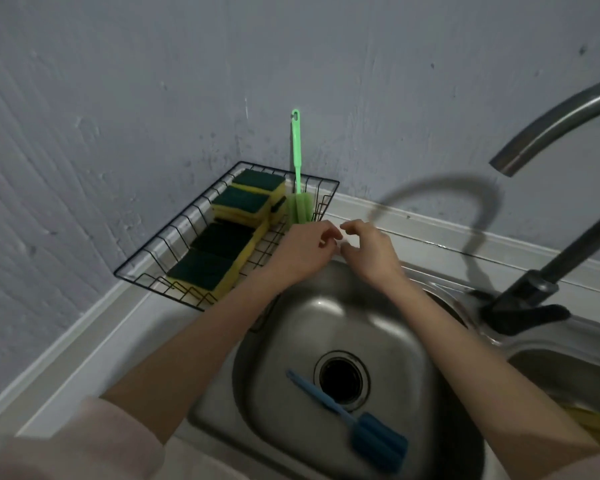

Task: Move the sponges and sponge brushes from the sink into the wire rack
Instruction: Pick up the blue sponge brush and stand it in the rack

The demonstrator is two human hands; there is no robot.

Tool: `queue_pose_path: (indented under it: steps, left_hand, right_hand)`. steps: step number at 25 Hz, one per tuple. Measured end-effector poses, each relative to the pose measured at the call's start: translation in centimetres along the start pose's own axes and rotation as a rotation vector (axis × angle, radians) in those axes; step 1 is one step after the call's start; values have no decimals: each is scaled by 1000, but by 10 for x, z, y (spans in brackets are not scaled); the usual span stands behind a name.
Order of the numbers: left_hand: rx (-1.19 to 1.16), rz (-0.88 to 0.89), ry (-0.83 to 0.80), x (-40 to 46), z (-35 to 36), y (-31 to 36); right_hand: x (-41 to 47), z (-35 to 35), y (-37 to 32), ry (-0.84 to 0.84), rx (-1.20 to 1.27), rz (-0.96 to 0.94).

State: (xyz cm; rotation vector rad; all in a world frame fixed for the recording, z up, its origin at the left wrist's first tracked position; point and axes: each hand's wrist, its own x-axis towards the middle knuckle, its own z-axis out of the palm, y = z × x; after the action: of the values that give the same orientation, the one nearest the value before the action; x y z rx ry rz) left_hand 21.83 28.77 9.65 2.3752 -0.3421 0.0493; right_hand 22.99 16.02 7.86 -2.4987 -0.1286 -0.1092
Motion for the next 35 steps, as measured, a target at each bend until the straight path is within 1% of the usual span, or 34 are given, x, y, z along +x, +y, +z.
queue_pose_path:
  steps: [4,7,11,13,16,20,24,27,29,35]
  left_hand:
    - [3,-58,-66,-28,34,0]
    - [36,-164,-131,-46,64,-13]
    - [-64,-424,-226,-67,112,-33]
    - [-69,-542,-296,-73,134,-44]
    - [-80,-709,-379,-78,160,-59]
    - [-235,-1022,-464,-89,186,-76]
    - [-322,-1174,-514,-101,211,-86]
    - [-528,-1309,-457,-107,221,-84]
    - [-643,-1357,-395,-107,222,-82]
    - [-765,-1271,-264,-94,215,-74]
  right_hand:
    - [-38,5,30,-88,-30,31]
    - [-62,16,55,-179,-29,96]
    - [-84,39,85,-299,-53,165]
    - [-93,53,98,-366,-61,204]
    - [-106,75,121,-508,-129,240]
    - [-126,94,146,-702,-207,313]
    - [-142,105,162,-858,-256,338]
    - [-147,110,164,-885,-192,348]
    - [-148,111,164,-867,-169,337]
    - [-149,108,162,-724,-50,354]
